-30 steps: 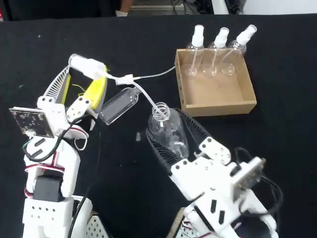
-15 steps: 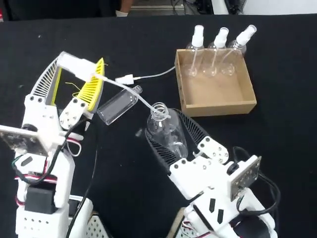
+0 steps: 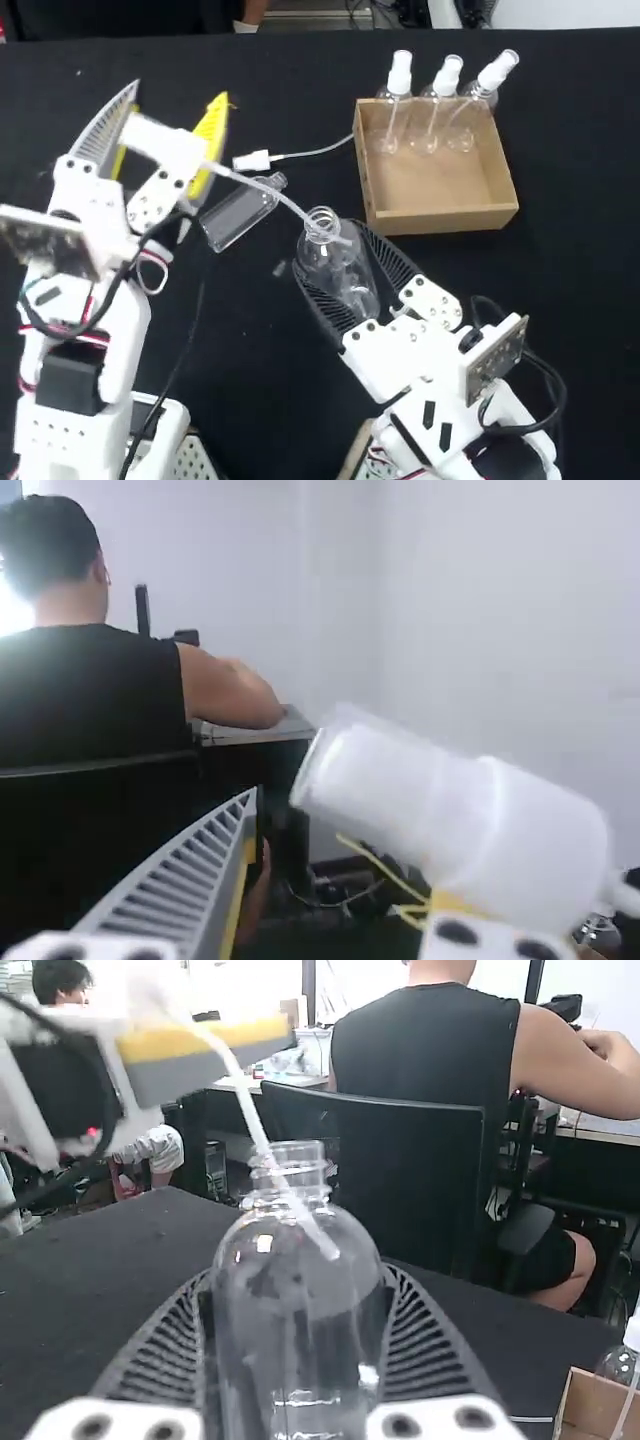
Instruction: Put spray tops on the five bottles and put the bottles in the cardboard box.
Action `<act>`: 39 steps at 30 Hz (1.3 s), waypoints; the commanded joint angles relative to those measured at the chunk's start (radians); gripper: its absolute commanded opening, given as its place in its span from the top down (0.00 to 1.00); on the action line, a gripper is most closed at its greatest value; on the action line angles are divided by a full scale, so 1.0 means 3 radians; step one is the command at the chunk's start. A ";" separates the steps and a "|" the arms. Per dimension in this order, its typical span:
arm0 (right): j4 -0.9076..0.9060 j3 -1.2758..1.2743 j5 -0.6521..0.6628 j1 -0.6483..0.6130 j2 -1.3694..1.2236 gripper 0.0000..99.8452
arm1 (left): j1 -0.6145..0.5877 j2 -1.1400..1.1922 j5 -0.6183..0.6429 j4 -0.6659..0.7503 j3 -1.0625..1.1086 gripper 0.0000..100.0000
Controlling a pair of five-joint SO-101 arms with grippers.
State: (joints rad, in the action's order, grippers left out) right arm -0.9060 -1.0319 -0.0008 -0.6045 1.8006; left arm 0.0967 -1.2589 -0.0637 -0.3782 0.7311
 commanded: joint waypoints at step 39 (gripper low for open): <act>0.0082 0.0018 0.0026 -0.0036 0.0391 0.99 | 0.0974 0.0619 -0.0491 -0.1667 -0.1486 0.73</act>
State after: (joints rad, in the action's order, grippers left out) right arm -0.9060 -1.0319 -0.0008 -0.6045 1.8006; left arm 0.3744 -1.0411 -0.2125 -0.8523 0.3813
